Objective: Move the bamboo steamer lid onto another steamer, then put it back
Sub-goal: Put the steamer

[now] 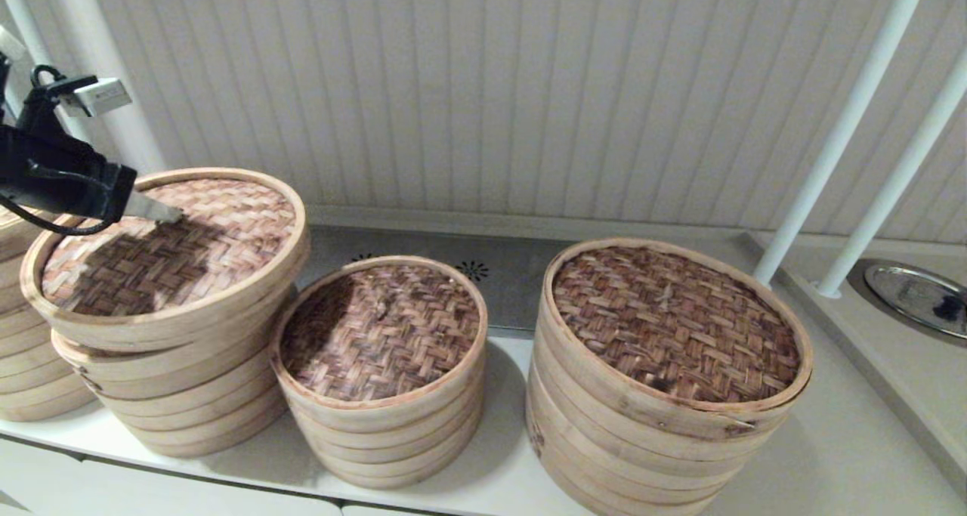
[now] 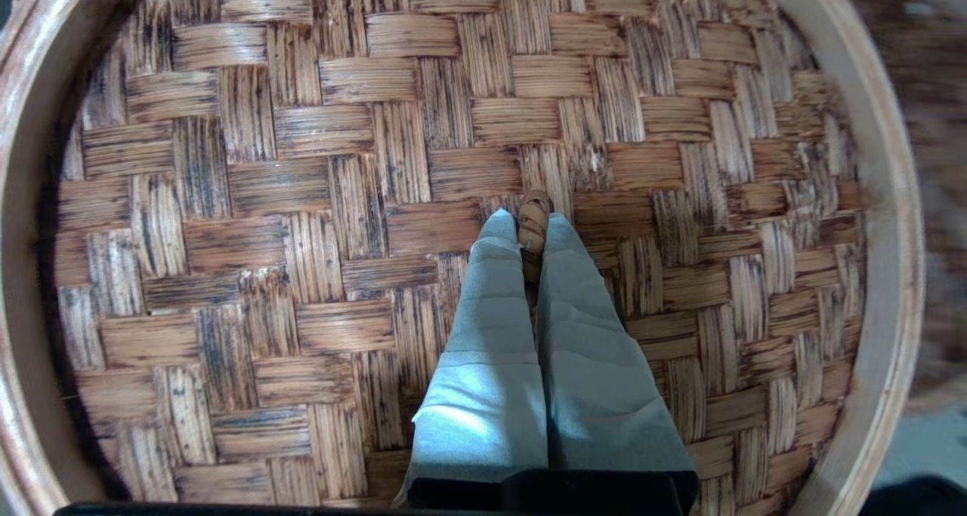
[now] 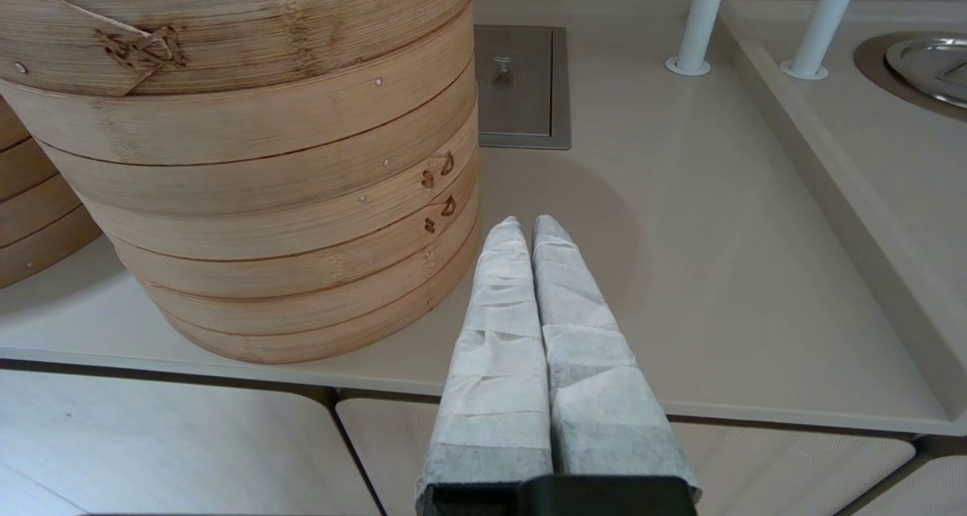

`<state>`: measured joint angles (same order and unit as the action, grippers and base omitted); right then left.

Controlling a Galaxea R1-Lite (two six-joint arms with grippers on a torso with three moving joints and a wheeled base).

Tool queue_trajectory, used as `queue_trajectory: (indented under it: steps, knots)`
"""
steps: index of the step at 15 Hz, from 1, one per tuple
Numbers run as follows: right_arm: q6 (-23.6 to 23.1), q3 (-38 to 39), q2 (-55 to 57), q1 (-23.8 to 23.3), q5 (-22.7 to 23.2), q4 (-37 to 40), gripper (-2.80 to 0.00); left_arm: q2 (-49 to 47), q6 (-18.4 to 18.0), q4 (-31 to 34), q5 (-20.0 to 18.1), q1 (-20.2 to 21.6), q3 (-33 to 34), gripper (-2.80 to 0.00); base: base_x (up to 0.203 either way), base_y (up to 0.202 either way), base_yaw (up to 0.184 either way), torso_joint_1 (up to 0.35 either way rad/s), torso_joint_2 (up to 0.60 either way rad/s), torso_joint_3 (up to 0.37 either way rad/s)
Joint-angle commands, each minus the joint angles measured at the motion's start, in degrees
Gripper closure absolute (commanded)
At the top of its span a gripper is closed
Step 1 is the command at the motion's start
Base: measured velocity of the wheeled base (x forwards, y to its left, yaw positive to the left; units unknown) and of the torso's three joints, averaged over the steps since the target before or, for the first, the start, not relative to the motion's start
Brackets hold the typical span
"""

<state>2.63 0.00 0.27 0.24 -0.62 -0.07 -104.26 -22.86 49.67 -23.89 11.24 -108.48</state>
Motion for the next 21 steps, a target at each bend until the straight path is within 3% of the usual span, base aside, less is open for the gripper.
queue_trajectory:
  steps: [1,4,11,17,21]
  knots:
    - [0.0,0.2,0.1,0.0,0.0,0.0,0.0,1.6,0.9,0.6,-0.2,-2.6,-0.1,0.0,0.0,0.0,0.0,0.0,0.0,0.0]
    - [0.0,0.2,0.1,0.0,0.0,0.0,0.0,2.5,6.4,0.8,-0.2,-8.8,0.2,0.0,0.0,0.0,0.0,0.0,0.0,0.0]
    - [0.0,0.2,0.1,0.0,0.0,0.0,0.0,-0.1,13.4,-2.3,0.0,-19.0,2.6,0.0,0.0,0.0,0.0,0.0,0.0,0.0]
    - [0.0,0.2,0.1,0.0,0.0,0.0,0.0,-3.3,13.8,-2.8,0.6,-22.3,3.6,0.0,0.0,0.0,0.0,0.0,0.0,0.0]
    - [0.0,0.2,0.1,0.0,0.0,0.0,0.0,-4.7,13.8,-8.2,0.8,-23.0,7.8,0.0,0.0,0.0,0.0,0.0,0.0,0.0]
